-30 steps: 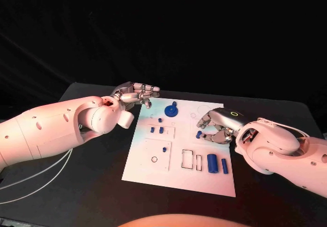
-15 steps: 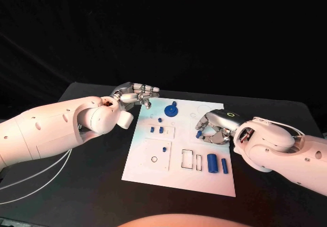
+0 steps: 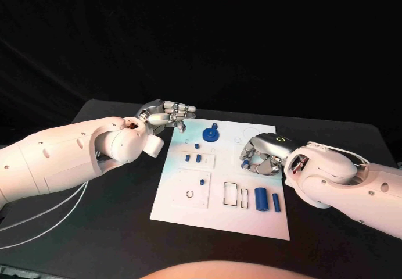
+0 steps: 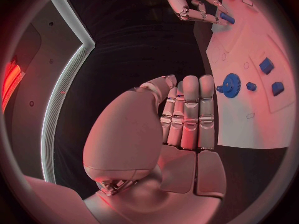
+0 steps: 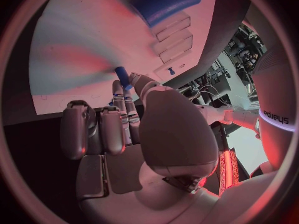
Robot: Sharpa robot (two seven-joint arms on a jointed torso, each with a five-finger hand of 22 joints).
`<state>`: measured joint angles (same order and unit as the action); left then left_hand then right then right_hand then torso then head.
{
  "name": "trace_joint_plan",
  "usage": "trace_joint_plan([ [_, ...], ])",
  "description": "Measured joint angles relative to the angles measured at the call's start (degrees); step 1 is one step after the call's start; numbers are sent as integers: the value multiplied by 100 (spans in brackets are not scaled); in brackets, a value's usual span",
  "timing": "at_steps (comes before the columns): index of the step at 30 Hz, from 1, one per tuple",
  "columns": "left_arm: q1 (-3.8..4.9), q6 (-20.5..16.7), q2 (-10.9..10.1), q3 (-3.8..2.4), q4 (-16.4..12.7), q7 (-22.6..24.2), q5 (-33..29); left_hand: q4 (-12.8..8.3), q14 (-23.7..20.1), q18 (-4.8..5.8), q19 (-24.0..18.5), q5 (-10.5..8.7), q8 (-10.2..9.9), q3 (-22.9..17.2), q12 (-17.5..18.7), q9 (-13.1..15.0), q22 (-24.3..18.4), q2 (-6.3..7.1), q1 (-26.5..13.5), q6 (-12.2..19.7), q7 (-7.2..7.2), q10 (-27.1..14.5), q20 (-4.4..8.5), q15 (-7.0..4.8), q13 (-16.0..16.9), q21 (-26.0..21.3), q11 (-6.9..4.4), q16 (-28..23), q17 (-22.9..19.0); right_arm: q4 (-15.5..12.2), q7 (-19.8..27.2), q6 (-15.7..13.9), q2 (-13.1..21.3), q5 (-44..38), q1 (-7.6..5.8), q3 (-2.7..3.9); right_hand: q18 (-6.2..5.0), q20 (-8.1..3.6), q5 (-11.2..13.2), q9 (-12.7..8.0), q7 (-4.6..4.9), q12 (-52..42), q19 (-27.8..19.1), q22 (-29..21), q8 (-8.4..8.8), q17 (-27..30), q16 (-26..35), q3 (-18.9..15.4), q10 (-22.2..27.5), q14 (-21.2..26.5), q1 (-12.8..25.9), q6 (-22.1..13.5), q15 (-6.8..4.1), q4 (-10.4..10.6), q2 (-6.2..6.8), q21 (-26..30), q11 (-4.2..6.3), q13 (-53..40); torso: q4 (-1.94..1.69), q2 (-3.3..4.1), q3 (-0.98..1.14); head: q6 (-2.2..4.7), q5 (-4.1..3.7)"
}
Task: Assemble the parts on the task board
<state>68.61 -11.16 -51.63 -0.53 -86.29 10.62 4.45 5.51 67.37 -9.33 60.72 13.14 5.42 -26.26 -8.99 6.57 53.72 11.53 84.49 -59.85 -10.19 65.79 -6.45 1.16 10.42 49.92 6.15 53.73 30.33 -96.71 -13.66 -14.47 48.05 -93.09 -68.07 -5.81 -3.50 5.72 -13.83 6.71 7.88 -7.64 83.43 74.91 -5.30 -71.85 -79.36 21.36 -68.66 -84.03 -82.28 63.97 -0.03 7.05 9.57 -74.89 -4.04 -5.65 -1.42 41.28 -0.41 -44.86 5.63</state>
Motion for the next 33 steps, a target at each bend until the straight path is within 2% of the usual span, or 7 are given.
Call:
trace_joint_plan([
  [15,0,8,-5,0,0,-22,7,0,0,0,0,0,0,0,0,1,-10,0,0,0,0,-20,0,0,-1,0,20,0,1,44,-161,18,-68,-319,28,-4,-1,0,32,5,4,-1,0,4,0,6,0,16,-20,0,-7,38,0,-16,-7,0,19,-19,2,-4,4,-19,1],
  [21,0,11,-6,0,0,-28,9,0,0,0,0,0,0,0,0,1,-10,0,0,0,0,-20,0,0,-1,0,20,0,1,61,-180,53,-89,-373,35,-5,0,0,32,19,-42,-1,0,4,0,6,0,49,-60,0,-7,83,0,-18,-6,1,20,-14,2,-4,3,-29,-3],
  [23,0,12,-6,0,0,-30,10,0,0,0,0,0,0,0,0,1,-10,0,0,0,0,-22,0,0,-2,0,19,0,1,66,-183,66,-95,-385,37,-6,-1,0,32,18,-21,-1,-1,4,-4,6,0,55,-62,3,-7,103,-3,-24,-6,1,22,-14,2,-5,3,-30,-4],
  [27,0,12,-7,0,0,-32,11,0,0,1,0,0,0,0,0,-4,-10,0,0,0,0,-41,0,0,-2,0,0,0,-5,78,-186,92,-106,-401,41,-6,0,-21,32,27,-40,-1,21,3,-24,6,0,55,-88,1,-6,122,-40,-24,-6,1,48,-13,2,-5,3,-36,-7],
  [33,0,12,-8,0,0,-37,12,0,0,0,0,0,0,0,0,-3,-10,0,0,0,0,-41,0,0,-2,0,0,0,-5,96,-190,128,-121,-414,50,-6,-1,-21,33,26,-59,-1,20,3,-22,6,0,95,-120,0,-6,140,-41,-64,-6,-22,40,-21,2,-5,3,-45,-9],
])
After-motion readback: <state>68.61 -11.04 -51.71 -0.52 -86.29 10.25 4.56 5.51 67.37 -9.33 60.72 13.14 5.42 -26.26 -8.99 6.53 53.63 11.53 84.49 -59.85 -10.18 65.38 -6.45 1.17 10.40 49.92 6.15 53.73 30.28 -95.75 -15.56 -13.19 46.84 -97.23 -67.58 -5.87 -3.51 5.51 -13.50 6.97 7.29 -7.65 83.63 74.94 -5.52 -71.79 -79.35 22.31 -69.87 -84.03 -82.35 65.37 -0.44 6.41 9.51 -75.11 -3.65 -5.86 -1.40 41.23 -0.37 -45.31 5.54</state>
